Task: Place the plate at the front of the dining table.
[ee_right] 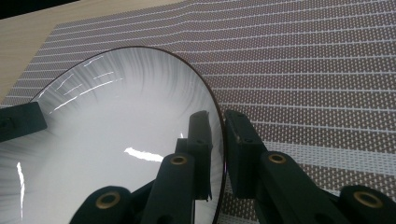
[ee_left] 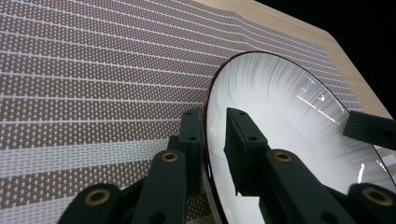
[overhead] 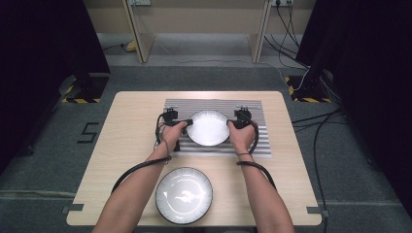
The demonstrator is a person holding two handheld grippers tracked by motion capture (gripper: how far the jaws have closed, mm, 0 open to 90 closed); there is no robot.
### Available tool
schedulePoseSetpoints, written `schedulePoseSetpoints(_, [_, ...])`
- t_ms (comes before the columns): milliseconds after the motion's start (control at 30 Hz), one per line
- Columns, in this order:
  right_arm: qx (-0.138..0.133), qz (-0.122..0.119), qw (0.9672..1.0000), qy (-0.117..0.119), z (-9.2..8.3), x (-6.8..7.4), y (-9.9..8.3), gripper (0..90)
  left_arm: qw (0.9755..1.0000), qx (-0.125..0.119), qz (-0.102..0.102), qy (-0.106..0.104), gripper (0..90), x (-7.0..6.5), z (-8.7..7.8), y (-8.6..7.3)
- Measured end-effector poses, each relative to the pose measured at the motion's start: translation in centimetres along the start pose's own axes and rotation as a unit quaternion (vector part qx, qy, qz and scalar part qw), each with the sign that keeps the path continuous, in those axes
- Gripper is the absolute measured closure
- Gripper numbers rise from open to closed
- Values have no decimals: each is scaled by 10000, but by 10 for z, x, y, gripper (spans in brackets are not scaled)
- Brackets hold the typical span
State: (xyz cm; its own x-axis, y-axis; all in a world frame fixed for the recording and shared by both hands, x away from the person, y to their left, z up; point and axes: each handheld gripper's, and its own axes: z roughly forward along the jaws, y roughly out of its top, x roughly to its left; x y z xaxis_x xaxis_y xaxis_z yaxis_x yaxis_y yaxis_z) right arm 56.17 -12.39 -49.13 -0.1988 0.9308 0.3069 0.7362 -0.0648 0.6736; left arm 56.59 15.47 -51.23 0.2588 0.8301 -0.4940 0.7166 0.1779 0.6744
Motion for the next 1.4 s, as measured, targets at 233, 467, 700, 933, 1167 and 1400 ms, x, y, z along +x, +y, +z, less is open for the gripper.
schedulePoseSetpoints(233, [-44, -35, 10000, -46, -4, -3, 3, 738, 10000, -59, -20, -10, 718, 0, -3, 2])
schedulePoseSetpoints(467, [-97, -44, 9999, 8, -10, -5, 4, 672, 9998, -181, -111, -45, 640, 4, -12, 2])
schedulePoseSetpoints(700, [-86, -46, 9999, 31, -16, -3, 4, 631, 9998, -147, -74, -97, 572, 3, -20, -2])
schedulePoseSetpoints(933, [-138, -105, 9998, 96, -25, 1, 2, 593, 9998, -167, -47, -107, 493, 4, -34, -3])
schedulePoseSetpoints(1167, [-152, -156, 9996, 170, -31, 5, -2, 574, 9997, -162, 72, -190, 474, 4, -45, -6])
schedulePoseSetpoints(1400, [-164, -171, 9994, 237, -39, 5, -8, 546, 9994, -163, 145, -267, 455, 9, -60, -10])
